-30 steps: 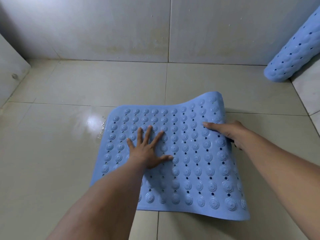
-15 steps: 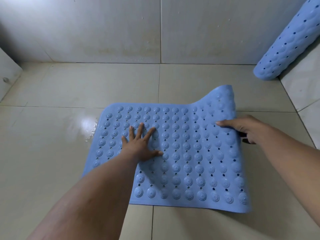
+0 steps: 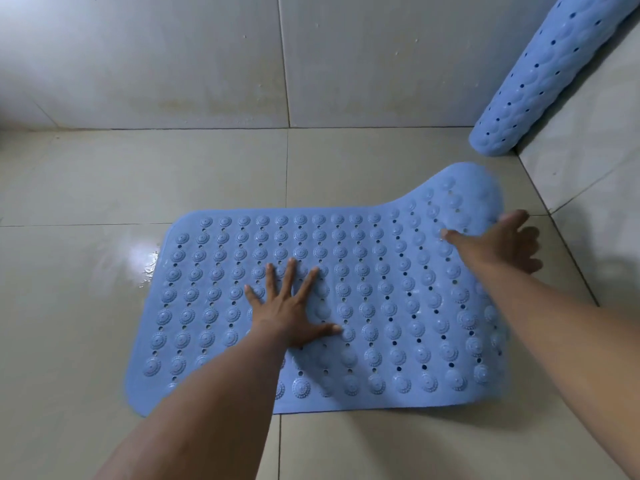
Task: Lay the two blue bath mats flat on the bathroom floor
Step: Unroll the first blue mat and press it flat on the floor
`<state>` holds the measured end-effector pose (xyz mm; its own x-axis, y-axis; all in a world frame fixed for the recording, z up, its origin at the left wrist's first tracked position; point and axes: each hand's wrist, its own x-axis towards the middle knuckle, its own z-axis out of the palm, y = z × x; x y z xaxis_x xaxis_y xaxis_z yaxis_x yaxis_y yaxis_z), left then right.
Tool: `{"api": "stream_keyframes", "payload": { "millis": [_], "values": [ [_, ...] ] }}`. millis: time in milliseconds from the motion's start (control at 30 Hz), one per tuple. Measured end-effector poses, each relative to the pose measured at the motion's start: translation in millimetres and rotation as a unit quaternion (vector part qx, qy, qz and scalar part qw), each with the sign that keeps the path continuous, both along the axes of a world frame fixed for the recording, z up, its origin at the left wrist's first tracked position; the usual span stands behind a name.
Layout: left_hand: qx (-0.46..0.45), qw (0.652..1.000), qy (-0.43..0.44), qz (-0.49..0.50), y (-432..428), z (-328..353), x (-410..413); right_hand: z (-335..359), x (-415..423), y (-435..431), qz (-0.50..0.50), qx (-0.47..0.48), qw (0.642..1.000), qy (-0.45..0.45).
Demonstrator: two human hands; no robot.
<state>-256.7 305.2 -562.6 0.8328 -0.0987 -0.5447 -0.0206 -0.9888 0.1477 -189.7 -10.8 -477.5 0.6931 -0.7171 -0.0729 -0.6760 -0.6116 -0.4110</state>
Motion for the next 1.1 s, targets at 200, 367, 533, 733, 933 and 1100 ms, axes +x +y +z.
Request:
{"api": "stream_keyframes", "payload": {
  "millis": [200, 367, 533, 733, 933, 1100],
  "values": [
    [-0.006, 1.0, -0.001, 0.007, 1, 4, 8, -26, -17, 19, 0.161, -0.036, 0.98, 0.108],
    [-0.015, 1.0, -0.015, 0.003, 5, 0, 7, -70, -51, 42, 0.292, 0.007, 0.922, 0.253],
    [-0.01, 1.0, -0.016, 0.003, 18, 3, 30, -69, -37, 46, 0.312, -0.001, 0.918, 0.244],
    [-0.009, 1.0, -0.024, 0.007, 20, -2, 36, -74, -39, 43, 0.337, -0.045, 0.91, 0.237],
    [-0.011, 0.999, -0.034, 0.004, 22, -3, 44, -80, -37, 43, 0.336, -0.045, 0.909, 0.242],
    [-0.014, 0.998, -0.064, 0.009, 25, -6, 37, -82, -40, 42, 0.34, -0.07, 0.917, 0.197]
  ]
}}
